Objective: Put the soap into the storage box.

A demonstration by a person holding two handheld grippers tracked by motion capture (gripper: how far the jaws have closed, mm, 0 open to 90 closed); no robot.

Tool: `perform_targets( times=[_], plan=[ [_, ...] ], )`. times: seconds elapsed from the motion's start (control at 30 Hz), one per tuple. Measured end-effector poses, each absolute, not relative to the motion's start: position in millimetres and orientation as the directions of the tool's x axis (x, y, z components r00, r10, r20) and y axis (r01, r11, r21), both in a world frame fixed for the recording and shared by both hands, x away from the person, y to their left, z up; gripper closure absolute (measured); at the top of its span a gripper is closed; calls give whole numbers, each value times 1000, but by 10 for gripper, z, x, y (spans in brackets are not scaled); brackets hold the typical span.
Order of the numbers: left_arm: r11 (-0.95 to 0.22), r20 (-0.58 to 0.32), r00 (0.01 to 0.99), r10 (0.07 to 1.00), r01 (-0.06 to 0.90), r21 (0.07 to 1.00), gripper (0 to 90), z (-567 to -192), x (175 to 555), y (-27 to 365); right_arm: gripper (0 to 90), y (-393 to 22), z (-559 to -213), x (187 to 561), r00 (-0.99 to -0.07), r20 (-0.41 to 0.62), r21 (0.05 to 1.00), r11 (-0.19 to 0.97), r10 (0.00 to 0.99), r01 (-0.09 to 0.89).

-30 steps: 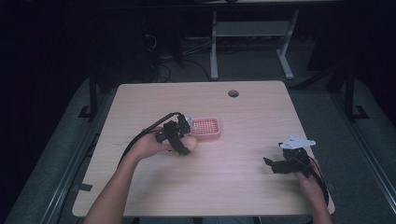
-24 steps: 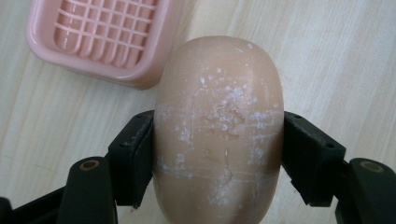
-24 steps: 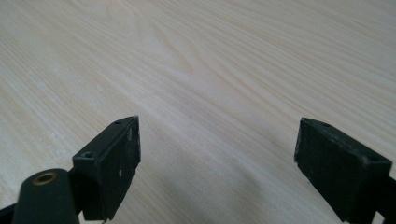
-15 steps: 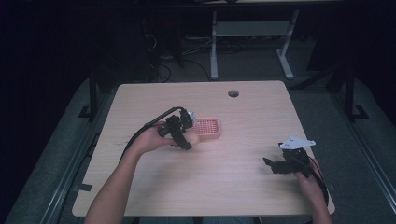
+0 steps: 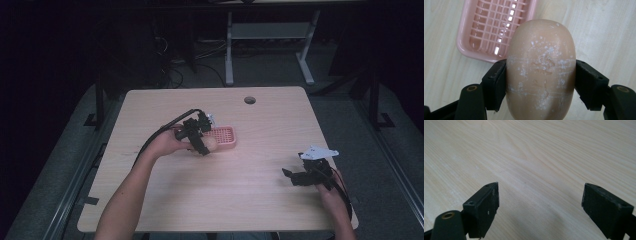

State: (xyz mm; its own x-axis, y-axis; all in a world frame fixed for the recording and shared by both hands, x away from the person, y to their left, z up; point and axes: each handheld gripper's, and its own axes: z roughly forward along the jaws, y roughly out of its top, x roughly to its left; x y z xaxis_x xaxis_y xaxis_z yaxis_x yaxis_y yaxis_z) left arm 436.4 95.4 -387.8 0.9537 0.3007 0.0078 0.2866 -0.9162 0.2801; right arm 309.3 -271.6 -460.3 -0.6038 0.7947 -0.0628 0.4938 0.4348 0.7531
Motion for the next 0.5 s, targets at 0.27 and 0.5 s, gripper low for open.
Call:
perform_targets(
  times=[0.27,0.5],
  plan=[
    [-922,7,957,290,277,271,320,-3857,4447,843,139,-2723,-4600,3093,-604,-58,756,430,795,494],
    [-919,2,956,294,282,274,320,-3836,4532,798,139,-2731,-4593,3090,-603,-59,759,428,795,490]
  ],
)
